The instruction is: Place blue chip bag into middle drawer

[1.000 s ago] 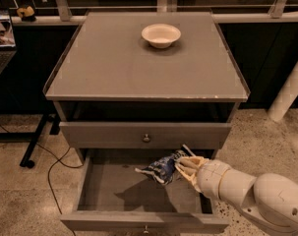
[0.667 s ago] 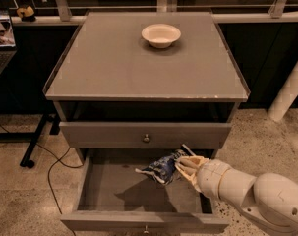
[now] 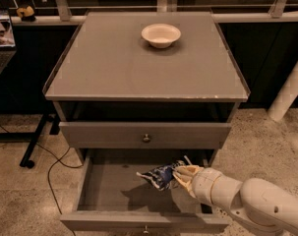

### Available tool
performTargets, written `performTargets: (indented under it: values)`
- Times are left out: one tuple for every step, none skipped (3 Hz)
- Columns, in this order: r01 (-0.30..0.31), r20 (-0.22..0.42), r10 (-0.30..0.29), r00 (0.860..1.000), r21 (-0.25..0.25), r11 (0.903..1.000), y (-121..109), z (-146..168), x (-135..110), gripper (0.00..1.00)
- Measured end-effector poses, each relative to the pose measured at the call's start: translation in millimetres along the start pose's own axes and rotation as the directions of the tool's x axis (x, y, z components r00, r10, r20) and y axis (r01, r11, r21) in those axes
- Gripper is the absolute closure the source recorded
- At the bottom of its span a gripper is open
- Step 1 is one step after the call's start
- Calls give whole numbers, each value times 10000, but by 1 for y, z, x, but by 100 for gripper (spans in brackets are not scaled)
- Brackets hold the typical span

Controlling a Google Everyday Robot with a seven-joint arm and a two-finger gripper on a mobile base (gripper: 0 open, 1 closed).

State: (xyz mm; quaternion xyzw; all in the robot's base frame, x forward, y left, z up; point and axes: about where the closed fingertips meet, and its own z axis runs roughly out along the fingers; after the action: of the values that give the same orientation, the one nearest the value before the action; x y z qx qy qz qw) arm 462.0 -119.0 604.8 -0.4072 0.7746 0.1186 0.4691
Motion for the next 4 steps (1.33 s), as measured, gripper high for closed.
performTargets:
  values:
    - [-594,-555,593,9967,2,9982,-5,27,47,100]
    - [-989,-1056,975,9896,-88,9951,-11,54,87,100]
    - [-1266,-1542,1208,9806,-278,9916,-16,83,116,100]
    - [-1587,-2019,1389,9695,-852,9837,-16,108,139,100]
